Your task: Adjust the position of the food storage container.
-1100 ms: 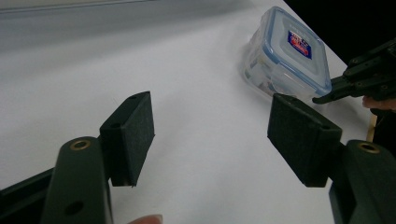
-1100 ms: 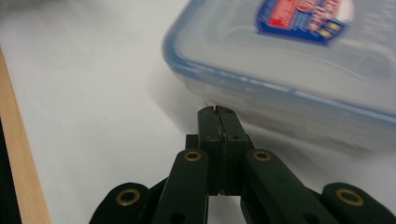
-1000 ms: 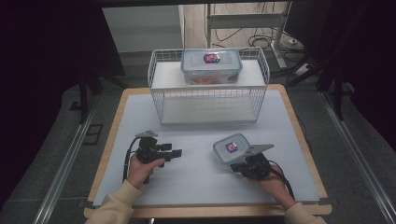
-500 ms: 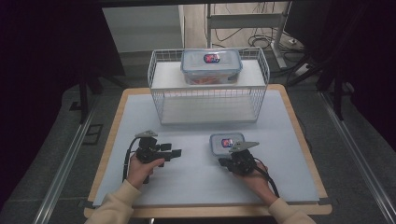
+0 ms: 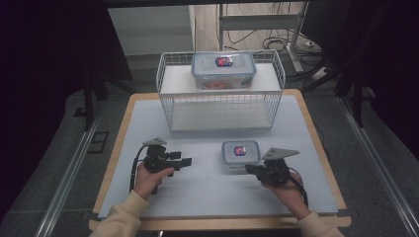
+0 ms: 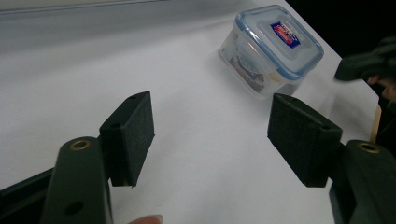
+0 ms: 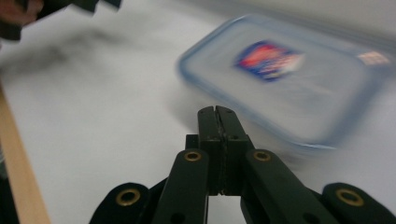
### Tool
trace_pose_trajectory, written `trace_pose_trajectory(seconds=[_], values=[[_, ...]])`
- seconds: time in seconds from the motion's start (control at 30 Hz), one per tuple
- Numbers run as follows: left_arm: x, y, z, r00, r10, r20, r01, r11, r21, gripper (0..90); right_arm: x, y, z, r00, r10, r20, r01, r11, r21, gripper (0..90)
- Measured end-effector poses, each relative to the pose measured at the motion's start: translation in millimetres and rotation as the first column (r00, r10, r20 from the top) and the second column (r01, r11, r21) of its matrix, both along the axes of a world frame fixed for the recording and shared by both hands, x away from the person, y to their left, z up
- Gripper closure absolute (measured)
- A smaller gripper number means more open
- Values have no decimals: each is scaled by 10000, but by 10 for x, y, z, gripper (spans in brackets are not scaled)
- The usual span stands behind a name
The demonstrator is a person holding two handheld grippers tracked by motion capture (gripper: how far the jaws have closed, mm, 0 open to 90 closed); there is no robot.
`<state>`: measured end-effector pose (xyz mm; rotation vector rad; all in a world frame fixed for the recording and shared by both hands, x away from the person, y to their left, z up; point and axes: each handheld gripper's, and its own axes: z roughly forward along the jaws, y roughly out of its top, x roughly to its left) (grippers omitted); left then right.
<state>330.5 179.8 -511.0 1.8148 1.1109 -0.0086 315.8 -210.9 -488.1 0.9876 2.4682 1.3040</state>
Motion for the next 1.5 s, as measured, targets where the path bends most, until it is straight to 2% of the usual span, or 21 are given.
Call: trace_pose_trajectory(seconds=[0.07,0.17,0.27,0.4,0.5,0.67,0.87,1.1,1.2,1.4,1.5], values=[[-1,1,2,10000,22,-3,-22,10000,4,312,46,-154,82,9991,-424,11,423,9990,163,895],[1,-2,4,10000,19,-5,-19,10000,11,312,160,-337,119,9952,-978,8,977,9951,164,895],[8,-10,-4,10000,15,-52,-14,10000,14,312,324,-472,74,9882,-1532,-73,1532,9882,-44,895],[6,-11,-2,10000,27,-47,-27,10000,15,312,556,-490,-76,9794,-1933,-578,1920,9810,-276,895],[4,-3,-1,10000,49,-35,-49,10000,2,312,640,-418,-172,9776,-1952,-789,1905,9797,-624,895],[9,-11,-13,10000,-1,-83,1,10000,32,312,684,-309,-251,9764,-1900,-1027,1812,9794,-893,895],[11,-3,-11,10000,36,-63,-36,10000,21,312,714,-203,-272,9792,-1668,-1156,1591,9846,-728,895],[16,13,-18,9999,84,-79,-84,10000,8,312,706,20,-285,9857,-1212,-1174,1135,9911,-697,895],[20,18,-22,9999,100,-95,-100,9999,23,312,708,97,-285,9859,-1134,-1231,1064,9924,-616,895],[24,29,-27,9998,163,-103,-162,9999,48,312,710,148,-300,9868,-1013,-1260,941,9937,-616,895],[26,31,-26,9996,241,-127,-240,9997,73,312,696,99,-251,9870,-1098,-1172,1057,9936,-405,895]])
